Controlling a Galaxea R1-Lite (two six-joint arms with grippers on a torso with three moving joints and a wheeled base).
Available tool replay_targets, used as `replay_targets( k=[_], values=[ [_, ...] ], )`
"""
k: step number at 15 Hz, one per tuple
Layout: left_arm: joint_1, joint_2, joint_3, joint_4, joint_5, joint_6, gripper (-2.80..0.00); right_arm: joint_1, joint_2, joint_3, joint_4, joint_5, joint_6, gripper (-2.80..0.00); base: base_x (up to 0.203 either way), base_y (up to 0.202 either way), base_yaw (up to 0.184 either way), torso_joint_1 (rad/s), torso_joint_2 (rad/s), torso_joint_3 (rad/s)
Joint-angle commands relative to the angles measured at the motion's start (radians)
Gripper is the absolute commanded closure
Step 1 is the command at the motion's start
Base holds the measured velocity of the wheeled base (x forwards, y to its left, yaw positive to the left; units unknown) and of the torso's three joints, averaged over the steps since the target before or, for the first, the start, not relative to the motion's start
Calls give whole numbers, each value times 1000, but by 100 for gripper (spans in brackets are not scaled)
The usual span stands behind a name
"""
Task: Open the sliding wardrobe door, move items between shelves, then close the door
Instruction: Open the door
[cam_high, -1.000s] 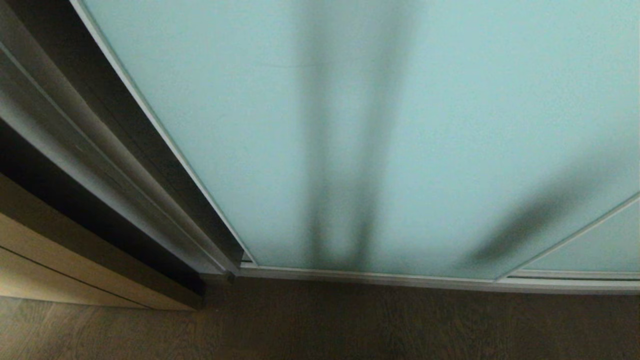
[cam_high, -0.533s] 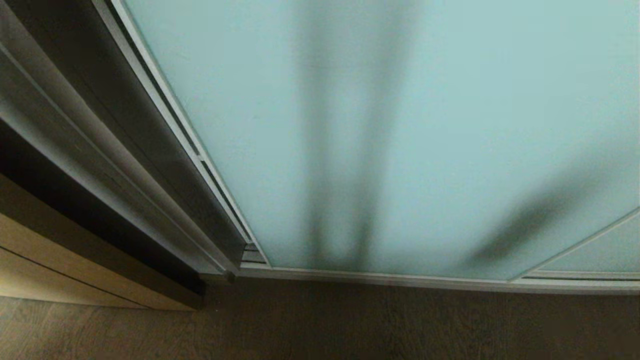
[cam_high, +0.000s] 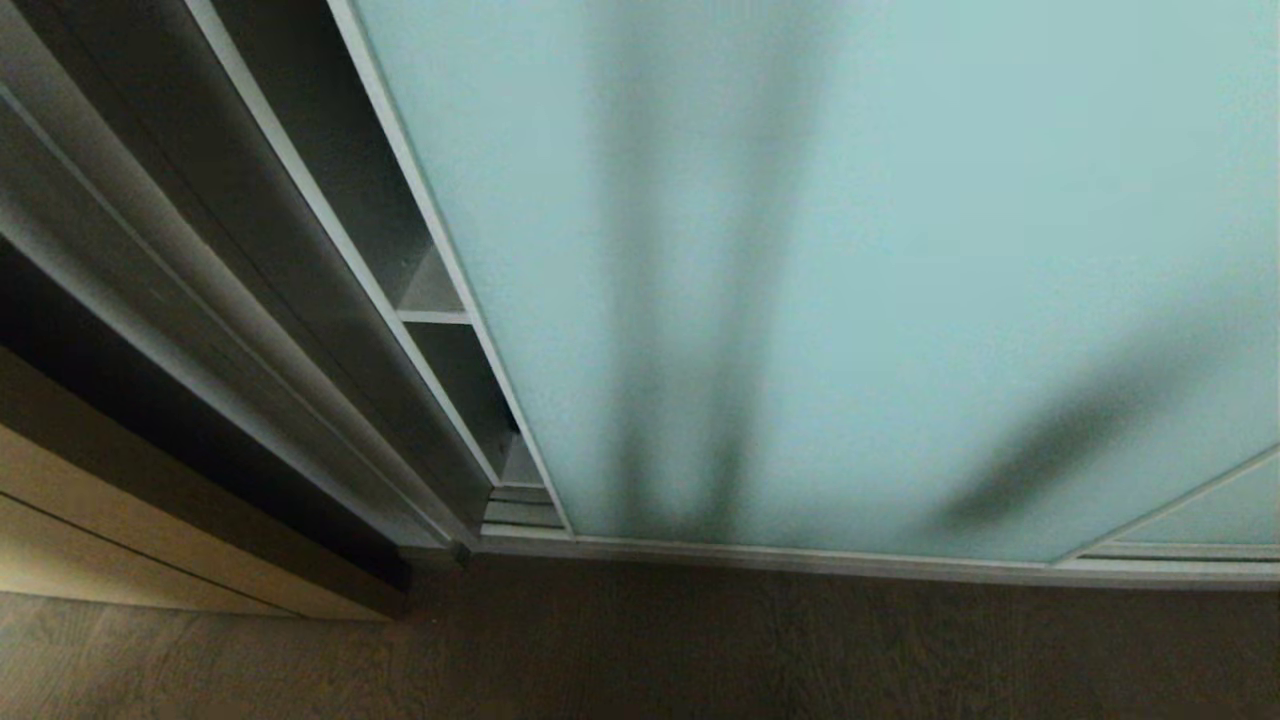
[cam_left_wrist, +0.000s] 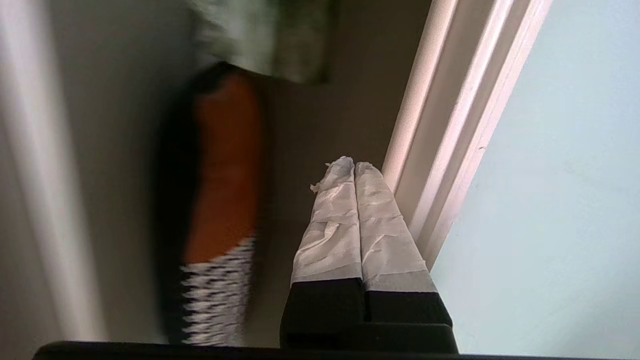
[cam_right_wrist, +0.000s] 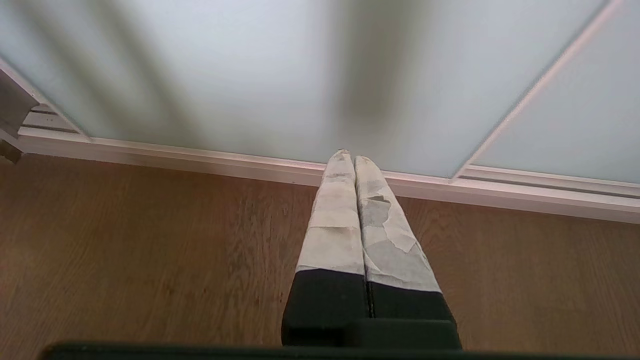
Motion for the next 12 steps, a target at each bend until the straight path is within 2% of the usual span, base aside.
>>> replay_targets(
  k=[1,12],
  values=[
    [-54,56,-17,-2,0,0,0,0,0,0,0,0,-1,0,0,0,0,0,0,0],
    [-293,283,-221,-2,31,9,0,0,0,1,0,0,-1,0,0,0,0,0,0,0]
  ],
)
